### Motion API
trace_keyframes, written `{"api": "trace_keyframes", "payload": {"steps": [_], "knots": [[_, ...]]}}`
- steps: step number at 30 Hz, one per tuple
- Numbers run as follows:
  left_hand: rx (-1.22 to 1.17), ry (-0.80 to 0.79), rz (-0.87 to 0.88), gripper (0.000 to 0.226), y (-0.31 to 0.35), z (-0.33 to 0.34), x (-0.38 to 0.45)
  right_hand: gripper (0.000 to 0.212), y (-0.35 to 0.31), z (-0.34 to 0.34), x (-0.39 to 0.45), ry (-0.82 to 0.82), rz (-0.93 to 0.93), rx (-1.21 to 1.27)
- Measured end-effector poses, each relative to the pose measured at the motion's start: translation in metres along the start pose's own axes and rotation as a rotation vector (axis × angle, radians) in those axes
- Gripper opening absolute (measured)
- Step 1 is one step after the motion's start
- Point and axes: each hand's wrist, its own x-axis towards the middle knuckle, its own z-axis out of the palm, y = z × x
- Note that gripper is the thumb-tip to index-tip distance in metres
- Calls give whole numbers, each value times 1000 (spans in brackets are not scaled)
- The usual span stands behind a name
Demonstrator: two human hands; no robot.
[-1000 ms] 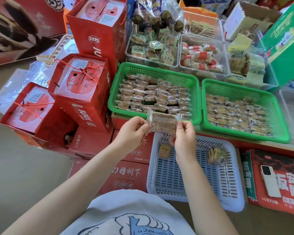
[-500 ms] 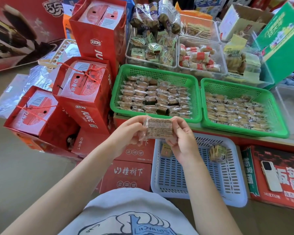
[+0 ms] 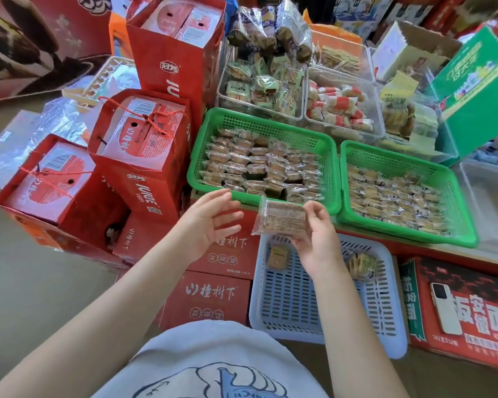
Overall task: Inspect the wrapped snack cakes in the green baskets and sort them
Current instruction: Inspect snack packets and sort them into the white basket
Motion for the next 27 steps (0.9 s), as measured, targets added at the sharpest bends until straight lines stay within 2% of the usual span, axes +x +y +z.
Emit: {"api": "trace_keyframes", "payload": {"steps": [2, 4, 6, 8, 10, 12, 15, 18, 20, 22, 25, 27], "knots": [[213, -128, -59, 47, -2, 4, 3, 20, 2, 3, 6, -36, -5, -79], [344, -205, -89, 45, -6, 13, 6, 15, 7, 10, 13, -59, -3, -146], [391, -156, -75, 36, -7, 17, 16, 12, 12, 13, 24, -65, -3, -203], [417, -75, -40, 35, -6, 13, 32, 31, 12, 12, 36, -82, 1, -347], [428, -40, -18, 37, -3, 9, 48, 51, 9, 8, 49, -122, 12, -597], [481, -26, 9, 38, 0, 9, 65, 46, 4, 5, 64, -142, -18, -777], [818, 72, 179, 37, -2, 11, 98, 24, -6, 6, 94, -36, -92, -819], [1330, 133, 385, 46, -6, 4, 134, 21, -19, 6, 128, 73, -164, -769], [1579, 94, 358, 53, -8, -5, 154, 21, -20, 5, 154, 70, -180, -762], [1749, 21, 247, 60, -10, -13, 174, 24, -17, 11, 179, 33, -185, -813], [1848, -27, 214, 56, -13, -24, 195, 32, -6, 19, 210, -81, -210, -992], [1872, -3, 244, 51, -14, -29, 205, 31, -1, 22, 221, -174, -252, -1225]]}}
